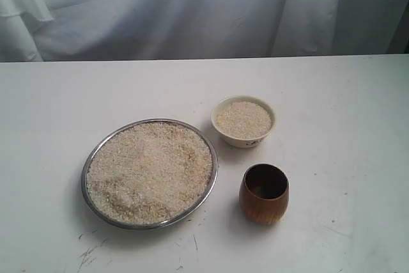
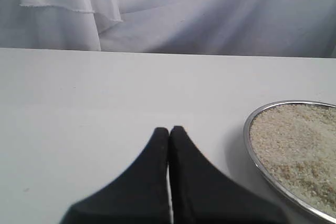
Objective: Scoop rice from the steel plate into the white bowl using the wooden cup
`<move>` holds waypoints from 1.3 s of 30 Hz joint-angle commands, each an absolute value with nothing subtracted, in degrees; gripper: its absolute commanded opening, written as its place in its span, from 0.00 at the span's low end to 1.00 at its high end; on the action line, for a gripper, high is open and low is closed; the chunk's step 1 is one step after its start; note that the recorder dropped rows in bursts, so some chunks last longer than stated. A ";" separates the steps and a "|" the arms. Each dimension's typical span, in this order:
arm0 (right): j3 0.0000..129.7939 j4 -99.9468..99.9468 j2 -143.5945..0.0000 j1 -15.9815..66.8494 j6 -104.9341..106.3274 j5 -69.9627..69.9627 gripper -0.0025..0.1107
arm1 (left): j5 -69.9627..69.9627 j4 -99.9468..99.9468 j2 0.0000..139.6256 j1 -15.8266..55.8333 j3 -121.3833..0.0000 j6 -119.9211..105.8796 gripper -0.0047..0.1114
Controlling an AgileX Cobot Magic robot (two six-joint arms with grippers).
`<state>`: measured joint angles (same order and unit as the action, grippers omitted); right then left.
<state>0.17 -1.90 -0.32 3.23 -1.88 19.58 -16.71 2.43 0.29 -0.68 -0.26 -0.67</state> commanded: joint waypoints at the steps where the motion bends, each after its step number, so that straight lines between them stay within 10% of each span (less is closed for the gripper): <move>1: 0.00 -1.97 0.00 2.75 -2.19 19.32 0.02 | -16.34 2.48 0.00 -0.60 0.00 -0.49 0.04; 39: 6.98 -5.43 -0.31 2.75 -3.14 -26.52 0.02 | -16.34 2.48 0.00 -0.60 0.00 -0.49 0.04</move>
<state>3.79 -5.13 -0.22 3.23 -3.15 -24.82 -16.71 2.43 0.29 -0.68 -0.26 -0.67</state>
